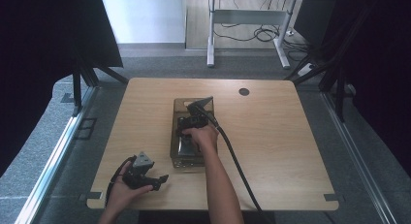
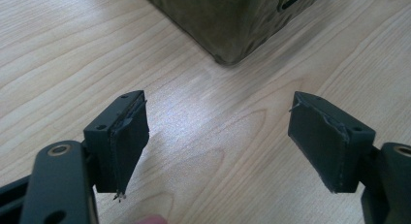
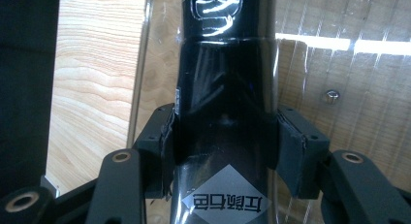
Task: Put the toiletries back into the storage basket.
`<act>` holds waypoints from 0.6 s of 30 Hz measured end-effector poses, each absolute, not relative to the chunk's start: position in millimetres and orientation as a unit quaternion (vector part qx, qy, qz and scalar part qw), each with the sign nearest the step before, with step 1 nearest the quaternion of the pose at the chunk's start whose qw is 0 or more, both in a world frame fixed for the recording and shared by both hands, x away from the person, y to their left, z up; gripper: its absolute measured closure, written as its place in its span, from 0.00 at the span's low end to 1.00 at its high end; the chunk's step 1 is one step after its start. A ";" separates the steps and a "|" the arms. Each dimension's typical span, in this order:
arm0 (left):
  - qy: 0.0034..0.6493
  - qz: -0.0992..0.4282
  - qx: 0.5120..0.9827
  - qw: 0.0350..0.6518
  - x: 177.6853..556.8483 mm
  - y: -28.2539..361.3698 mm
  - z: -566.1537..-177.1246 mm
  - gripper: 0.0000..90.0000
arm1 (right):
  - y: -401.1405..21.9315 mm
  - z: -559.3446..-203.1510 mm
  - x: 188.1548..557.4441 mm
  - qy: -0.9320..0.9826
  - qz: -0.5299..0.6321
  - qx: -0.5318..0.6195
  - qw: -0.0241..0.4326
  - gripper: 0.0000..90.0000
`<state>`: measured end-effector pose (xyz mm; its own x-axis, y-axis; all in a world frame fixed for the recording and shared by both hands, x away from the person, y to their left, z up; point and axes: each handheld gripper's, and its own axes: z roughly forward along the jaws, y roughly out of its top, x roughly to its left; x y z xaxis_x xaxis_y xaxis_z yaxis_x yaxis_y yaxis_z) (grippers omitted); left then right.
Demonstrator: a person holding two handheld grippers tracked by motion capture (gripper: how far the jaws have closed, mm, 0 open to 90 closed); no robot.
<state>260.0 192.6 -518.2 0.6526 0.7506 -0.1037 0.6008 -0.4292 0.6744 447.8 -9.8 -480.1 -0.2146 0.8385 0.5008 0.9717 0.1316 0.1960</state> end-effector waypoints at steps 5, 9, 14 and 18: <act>0.404 0.104 0.838 0.351 259.8 191.5 -518.9 0.25 | -6.7 -487.0 448.5 -0.740 -0.235 -0.616 0.135 0.52; 0.404 0.103 0.839 0.350 260.0 191.8 -519.2 0.25 | -5.7 -491.8 450.4 -0.740 -0.227 -0.618 0.135 0.52; 0.405 0.103 0.839 0.348 260.6 191.4 -520.1 0.25 | -6.3 -496.1 450.9 -0.738 -0.219 -0.623 0.135 0.52; 0.401 0.102 0.842 0.347 260.1 189.7 -519.9 0.25 | -4.7 -499.6 449.8 -0.737 -0.211 -0.627 0.137 0.51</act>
